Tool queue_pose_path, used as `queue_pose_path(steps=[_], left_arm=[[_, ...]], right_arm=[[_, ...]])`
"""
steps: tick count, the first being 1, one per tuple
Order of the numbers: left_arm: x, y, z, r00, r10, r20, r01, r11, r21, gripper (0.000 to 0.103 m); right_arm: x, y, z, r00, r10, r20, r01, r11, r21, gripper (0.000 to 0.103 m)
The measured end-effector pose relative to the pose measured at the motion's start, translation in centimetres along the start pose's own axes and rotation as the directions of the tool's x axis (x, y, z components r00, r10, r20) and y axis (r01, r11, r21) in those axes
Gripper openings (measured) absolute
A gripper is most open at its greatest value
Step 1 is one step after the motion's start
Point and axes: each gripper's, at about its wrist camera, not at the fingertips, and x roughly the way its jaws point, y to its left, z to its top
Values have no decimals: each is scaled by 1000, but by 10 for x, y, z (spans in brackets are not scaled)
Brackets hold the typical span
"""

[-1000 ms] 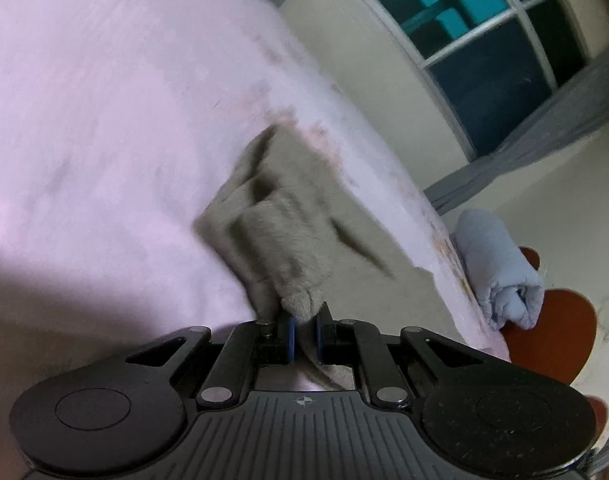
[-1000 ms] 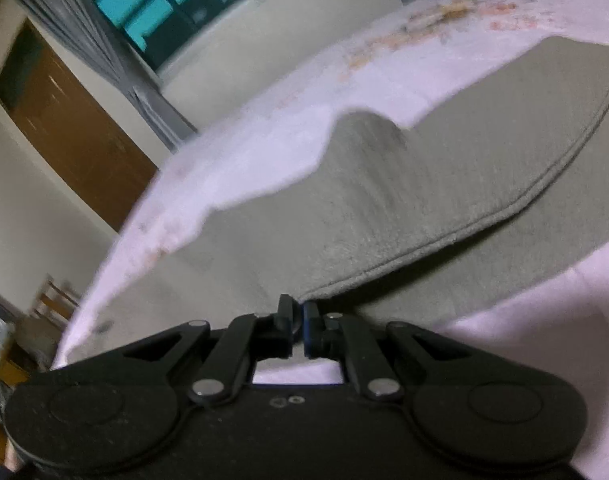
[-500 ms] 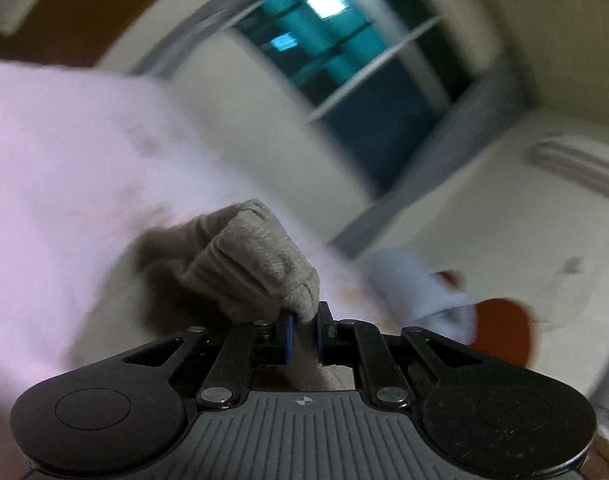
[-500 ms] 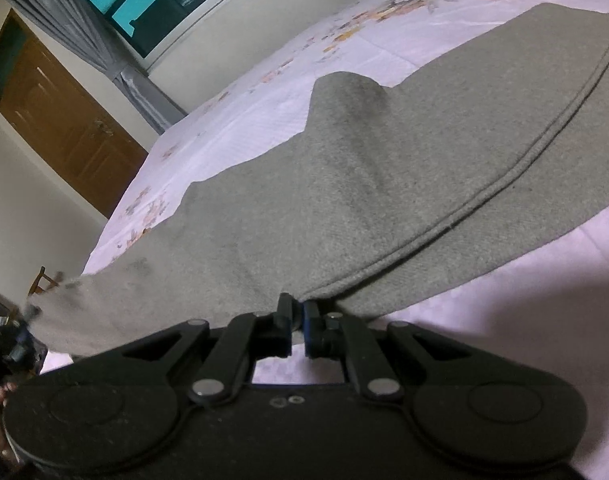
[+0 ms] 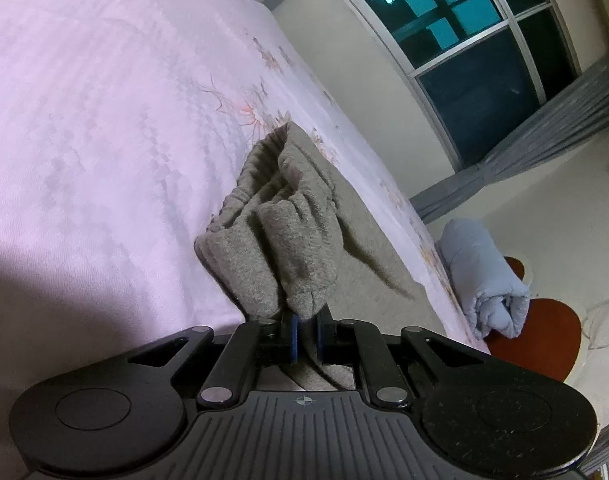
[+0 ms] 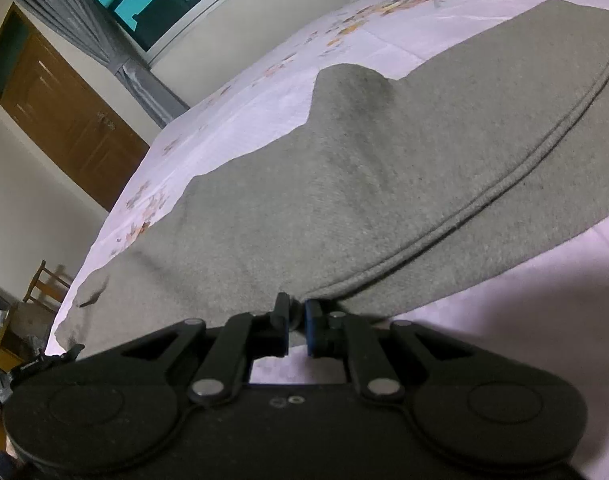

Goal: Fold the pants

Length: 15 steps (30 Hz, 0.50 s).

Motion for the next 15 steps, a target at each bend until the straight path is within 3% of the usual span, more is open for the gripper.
queue_pose_path(steps=[4, 9, 12, 14, 15], left_arm=[[-13, -10, -10, 999, 33, 25, -35, 998, 57, 10], [-19, -12, -14, 999, 28, 39, -30, 999, 43, 10], [-26, -18, -12, 997, -7, 71, 4, 999, 40, 10], [-35, -24, -10, 991, -76, 106, 72, 997, 39, 10], [-35, -25, -9, 993, -63, 102, 59, 997, 42, 10]], right_arm=[[0, 0, -2, 1000, -4, 7, 4, 1000, 2, 0], [1, -2, -2, 1000, 4, 4, -4, 1000, 5, 0], [0, -3, 0, 1000, 6, 0, -6, 1000, 6, 0], [-1, -3, 1, 1000, 8, -2, -8, 1000, 7, 0], [-2, -3, 1, 1000, 9, -3, -9, 1000, 4, 0]])
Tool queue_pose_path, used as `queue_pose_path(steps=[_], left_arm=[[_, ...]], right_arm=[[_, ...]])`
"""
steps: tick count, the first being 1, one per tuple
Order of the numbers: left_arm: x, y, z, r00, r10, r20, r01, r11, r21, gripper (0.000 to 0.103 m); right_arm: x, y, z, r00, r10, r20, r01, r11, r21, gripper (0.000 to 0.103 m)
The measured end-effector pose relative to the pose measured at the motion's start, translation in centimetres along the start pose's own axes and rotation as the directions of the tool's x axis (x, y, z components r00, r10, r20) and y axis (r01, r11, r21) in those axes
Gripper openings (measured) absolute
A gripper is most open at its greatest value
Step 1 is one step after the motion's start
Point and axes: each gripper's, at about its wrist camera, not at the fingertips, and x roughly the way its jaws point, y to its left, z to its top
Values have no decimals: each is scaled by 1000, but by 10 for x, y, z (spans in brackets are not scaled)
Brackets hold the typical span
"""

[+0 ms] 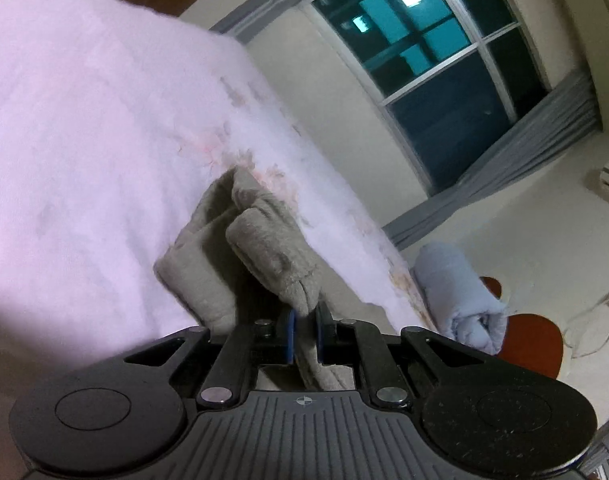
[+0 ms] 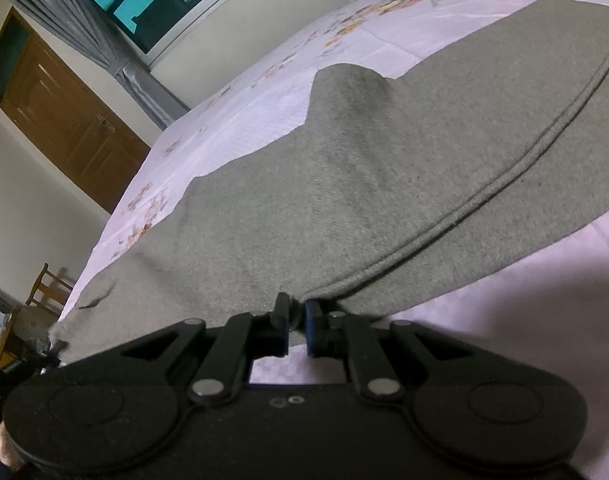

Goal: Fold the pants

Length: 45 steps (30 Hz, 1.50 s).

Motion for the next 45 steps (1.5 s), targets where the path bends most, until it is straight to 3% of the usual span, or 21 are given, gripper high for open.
queue_pose_path(steps=[4, 10, 15, 17, 18, 19, 21, 23, 26, 28, 30, 31, 33, 35, 36, 38, 39, 40, 42, 43, 45], left_arm=[[17, 16, -2, 990, 108, -95, -110, 994, -11, 10], [14, 12, -3, 999, 42, -25, -43, 998, -42, 10], [24, 15, -4, 994, 94, -61, -97, 995, -40, 11], [17, 9, -3, 992, 122, -18, -122, 992, -36, 23], [10, 9, -3, 987, 161, 24, -160, 986, -44, 50], [2, 10, -1, 980, 182, 75, -178, 982, -64, 59], [-12, 14, 6, 963, 226, 145, -210, 971, -118, 59], [-13, 10, 12, 962, 220, 159, -203, 972, -119, 59], [2, -5, 17, 974, 184, 132, -174, 981, -86, 59], [21, -9, 18, 972, 215, 89, -211, 976, -56, 59], [50, -3, 23, 950, 312, 3, -311, 948, -70, 59], [57, -3, 26, 940, 341, -1, -340, 938, -71, 57], [55, -16, 36, 915, 395, 82, -391, 918, -64, 57], [37, -35, 42, 862, 441, 249, -435, 897, -81, 57], [31, -47, 44, 854, 414, 315, -414, 908, -72, 57], [39, -70, 49, 888, 313, 336, -333, 943, 3, 59], [51, -82, 49, 907, 281, 313, -310, 949, 49, 70], [70, -93, 48, 934, 244, 263, -277, 956, 97, 81], [112, -105, 40, 964, 208, 166, -236, 956, 174, 82], [131, -107, 36, 968, 224, 111, -243, 949, 202, 82], [170, -101, 27, 948, 317, 26, -311, 908, 279, 82]], right_arm=[[3, -2, -1, 1000, 4, -1, -4, 1000, -3, 0], [-2, 0, 1, 1000, 6, 10, -6, 1000, -6, 0], [3, -6, -3, 1000, 11, 2, -11, 1000, 11, 0], [-5, -4, 2, 1000, 16, 13, -16, 1000, 5, 1], [-10, -3, 3, 1000, 8, 23, -8, 1000, -10, 4], [-17, -4, 5, 999, 7, 33, -6, 1000, -17, 5], [-32, -12, 8, 998, -1, 59, 2, 1000, -5, 8], [-45, -22, 11, 996, -15, 86, 14, 1000, 10, 8], [-56, -35, 14, 994, -29, 109, 25, 999, 41, 8], [-60, -40, 15, 993, -36, 115, 30, 998, 53, 8], [-59, -42, 15, 992, -44, 114, 38, 998, 57, 8], [-58, -42, 15, 993, -46, 111, 40, 998, 58, 8], [-57, -42, 15, 993, -49, 110, 43, 997, 62, 8], [-62, -42, 18, 990, -48, 131, 42, 998, 49, 9], [-63, -42, 19, 988, -50, 144, 45, 998, 41, 10], [-63, -44, 23, 988, -49, 149, 44, 998, 39, 10], [-59, -45, 24, 988, -51, 147, 45, 998, 41, 10], [-55, -45, 27, 988, -53, 144, 47, 998, 41, 11], [-49, -46, 32, 988, -62, 140, 57, 997, 45, 11], [-47, -46, 35, 988, -64, 139, 58, 997, 49, 12], [-46, -45, 42, 986, -57, 155, 51, 998, 48, 14]])
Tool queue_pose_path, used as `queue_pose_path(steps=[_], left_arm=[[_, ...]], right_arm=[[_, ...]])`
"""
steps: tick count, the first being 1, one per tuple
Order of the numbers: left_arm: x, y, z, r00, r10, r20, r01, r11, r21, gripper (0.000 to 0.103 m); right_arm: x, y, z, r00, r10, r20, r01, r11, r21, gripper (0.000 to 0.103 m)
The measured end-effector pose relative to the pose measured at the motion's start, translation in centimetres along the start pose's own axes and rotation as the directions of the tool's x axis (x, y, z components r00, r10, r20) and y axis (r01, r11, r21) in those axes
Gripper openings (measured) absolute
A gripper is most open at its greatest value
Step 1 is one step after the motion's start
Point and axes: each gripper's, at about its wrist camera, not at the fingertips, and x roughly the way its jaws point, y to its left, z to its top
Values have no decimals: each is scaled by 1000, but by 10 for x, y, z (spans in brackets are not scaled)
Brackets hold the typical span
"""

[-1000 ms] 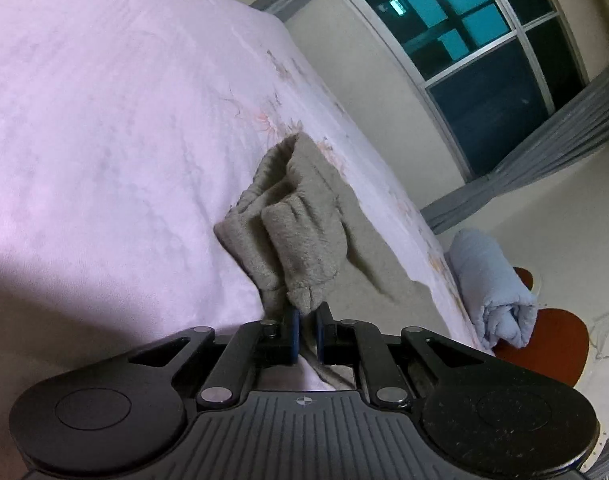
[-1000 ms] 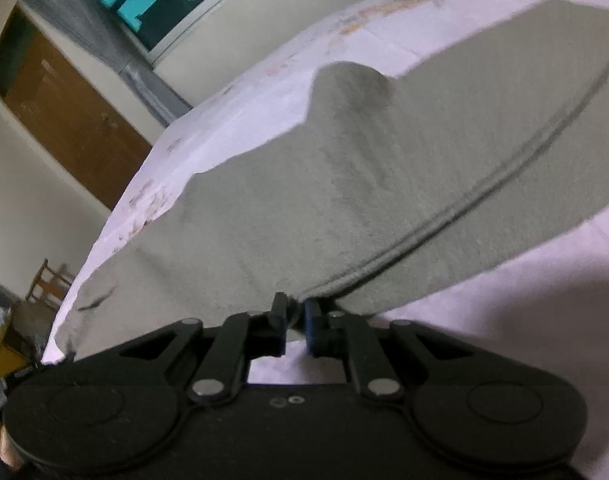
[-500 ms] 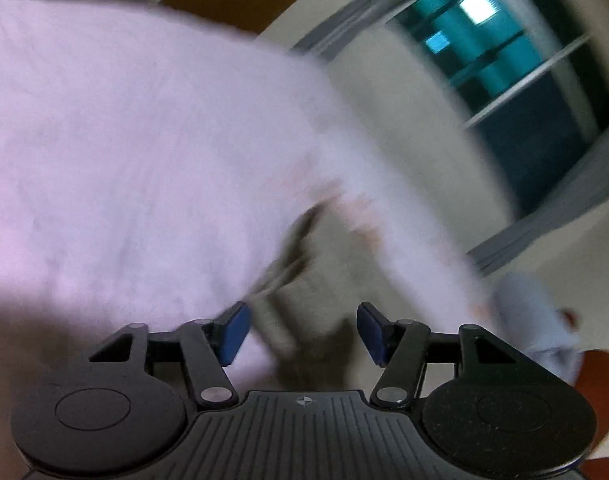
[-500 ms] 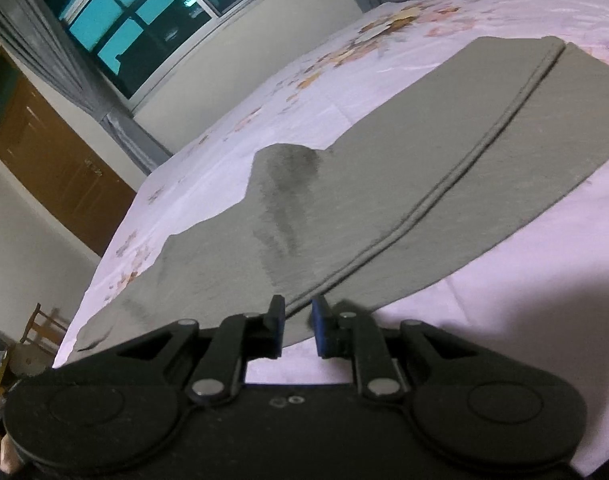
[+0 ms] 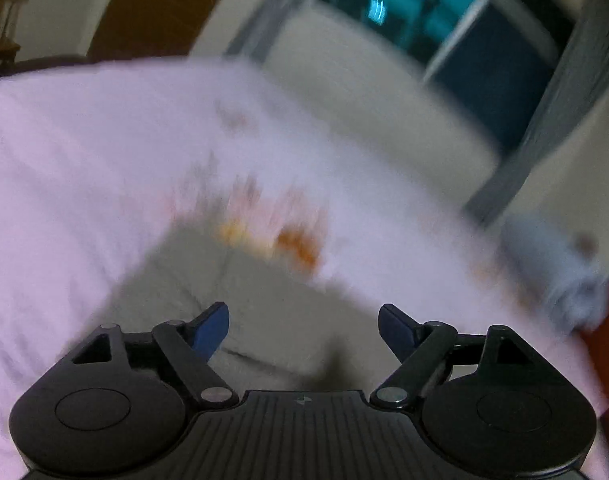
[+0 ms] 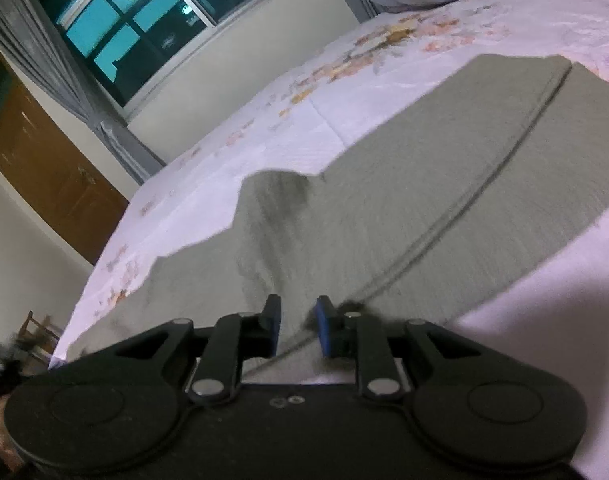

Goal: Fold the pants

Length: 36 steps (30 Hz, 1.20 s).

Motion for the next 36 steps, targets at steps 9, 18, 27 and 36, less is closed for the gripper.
queue_pose_path(steps=[9, 18, 27, 36], left_arm=[[-40, -44, -5, 987, 72, 143, -94, 984, 154, 103], [-82, -59, -81, 991, 99, 94, -111, 984, 137, 103], [-50, -71, -99, 960, 278, 27, -279, 948, 152, 103], [-45, -67, -93, 967, 255, -16, -249, 953, 174, 103]], right_arm=[[-47, -74, 53, 981, -96, 168, 76, 990, 118, 53], [-31, -204, 120, 955, -198, 219, 85, 895, 439, 35], [16, -228, 146, 980, -139, 143, 54, 876, 478, 18], [-69, -168, 151, 957, -88, 276, -6, 947, 322, 0]])
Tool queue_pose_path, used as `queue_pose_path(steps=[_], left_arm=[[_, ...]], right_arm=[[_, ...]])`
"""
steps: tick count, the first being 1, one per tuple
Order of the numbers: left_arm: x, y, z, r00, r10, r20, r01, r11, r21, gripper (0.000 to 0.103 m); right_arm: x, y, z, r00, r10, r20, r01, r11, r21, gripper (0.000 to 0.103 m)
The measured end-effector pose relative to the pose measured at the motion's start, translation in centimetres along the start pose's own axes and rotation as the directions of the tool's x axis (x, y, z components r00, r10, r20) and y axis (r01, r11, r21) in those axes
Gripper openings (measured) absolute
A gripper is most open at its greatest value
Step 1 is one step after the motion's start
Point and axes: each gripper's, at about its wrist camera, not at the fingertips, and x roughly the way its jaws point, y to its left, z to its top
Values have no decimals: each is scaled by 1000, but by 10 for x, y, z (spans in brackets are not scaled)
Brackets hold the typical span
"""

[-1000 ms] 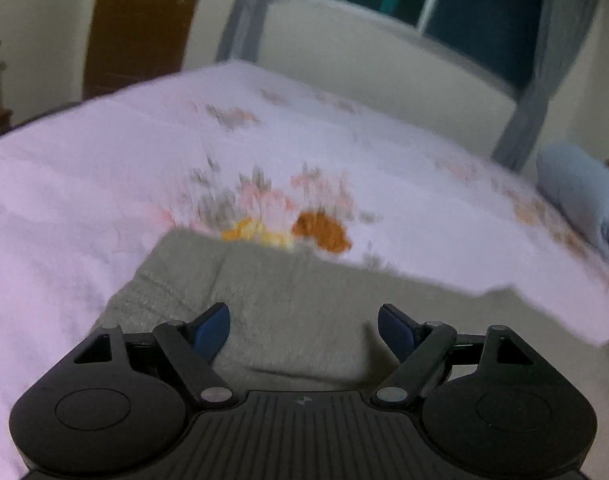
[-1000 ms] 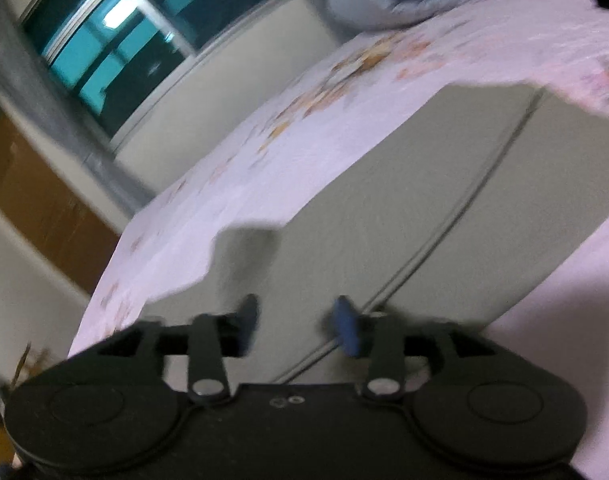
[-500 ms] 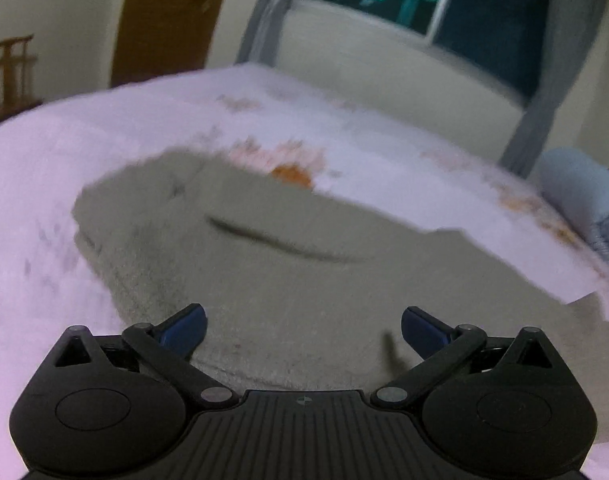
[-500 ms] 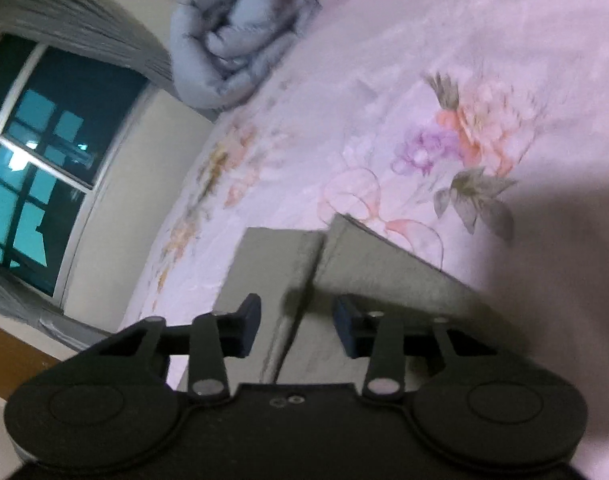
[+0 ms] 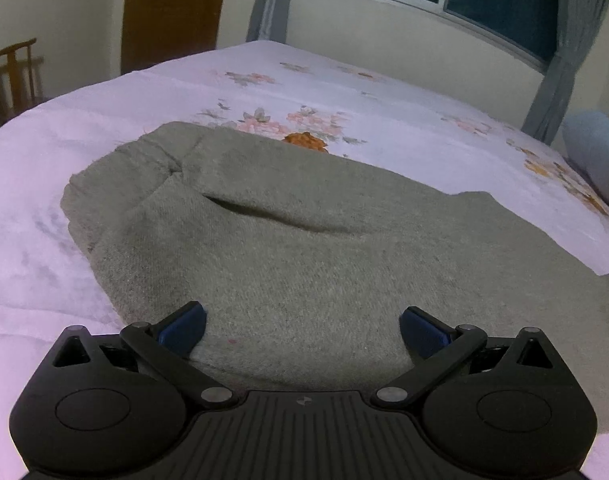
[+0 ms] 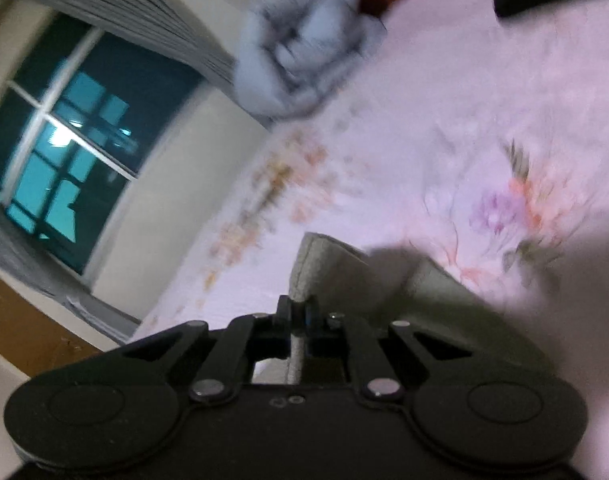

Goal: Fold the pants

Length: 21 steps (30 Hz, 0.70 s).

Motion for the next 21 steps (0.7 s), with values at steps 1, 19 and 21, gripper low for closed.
queue_pose_path(steps=[1, 19, 21], left_arm=[[0, 1, 0, 1000, -8, -1, 8, 1000, 6, 103], [0, 11, 4, 998, -58, -38, 60, 997, 44, 103], [-2, 11, 3, 997, -62, -38, 64, 997, 39, 103]], right_arm=[[-11, 1, -2, 1000, -9, 8, 9, 1000, -7, 0], [-23, -84, -27, 985, -158, -73, 167, 975, 146, 0], [-21, -87, -26, 984, -146, -98, 160, 975, 154, 5]])
